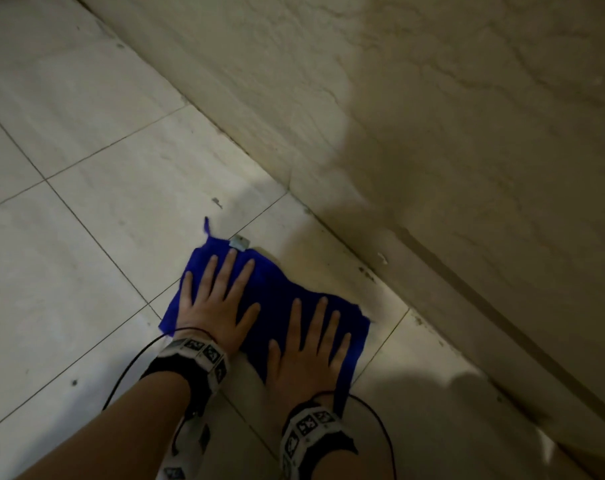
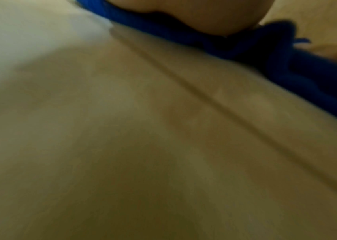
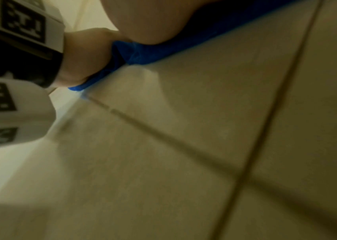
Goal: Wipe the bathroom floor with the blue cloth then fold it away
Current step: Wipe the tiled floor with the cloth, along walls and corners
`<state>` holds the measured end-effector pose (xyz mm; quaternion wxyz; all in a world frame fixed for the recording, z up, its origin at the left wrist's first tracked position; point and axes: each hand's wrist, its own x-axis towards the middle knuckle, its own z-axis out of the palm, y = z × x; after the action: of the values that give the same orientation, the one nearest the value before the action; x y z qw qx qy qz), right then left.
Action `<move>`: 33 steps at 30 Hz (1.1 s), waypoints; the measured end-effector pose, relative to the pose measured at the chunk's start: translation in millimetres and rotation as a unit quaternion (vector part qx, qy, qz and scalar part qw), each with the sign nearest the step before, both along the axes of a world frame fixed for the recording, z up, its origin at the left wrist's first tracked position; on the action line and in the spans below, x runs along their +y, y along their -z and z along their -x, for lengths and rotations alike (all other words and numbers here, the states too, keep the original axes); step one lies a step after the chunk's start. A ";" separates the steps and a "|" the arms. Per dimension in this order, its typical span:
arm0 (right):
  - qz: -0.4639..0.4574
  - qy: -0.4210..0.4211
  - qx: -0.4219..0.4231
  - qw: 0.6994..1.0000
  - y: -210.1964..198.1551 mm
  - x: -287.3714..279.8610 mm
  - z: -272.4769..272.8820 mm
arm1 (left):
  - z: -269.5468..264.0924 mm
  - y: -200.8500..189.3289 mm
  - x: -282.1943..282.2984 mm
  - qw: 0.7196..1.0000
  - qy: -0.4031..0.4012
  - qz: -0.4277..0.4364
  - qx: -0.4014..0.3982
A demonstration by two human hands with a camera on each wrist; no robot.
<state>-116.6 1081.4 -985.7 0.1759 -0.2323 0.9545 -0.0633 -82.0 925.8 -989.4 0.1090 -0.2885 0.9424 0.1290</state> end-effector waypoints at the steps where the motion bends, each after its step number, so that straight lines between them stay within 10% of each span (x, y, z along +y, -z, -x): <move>1: 0.001 -0.002 -0.007 1.000 -0.4 0.2 -3.2 | -3.7 0.3 2.5 1.000 -0.011 -0.002 0.003; 33: -0.010 -0.005 -0.025 1.000 -6.6 15.9 100.7 | 134.1 -16.5 34.6 0.999 0.028 -0.032 -0.016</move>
<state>-217.3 1097.2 -979.1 0.2027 -0.2340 0.9490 -0.0588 -216.1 960.5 -972.9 0.1369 -0.2603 0.9438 0.1509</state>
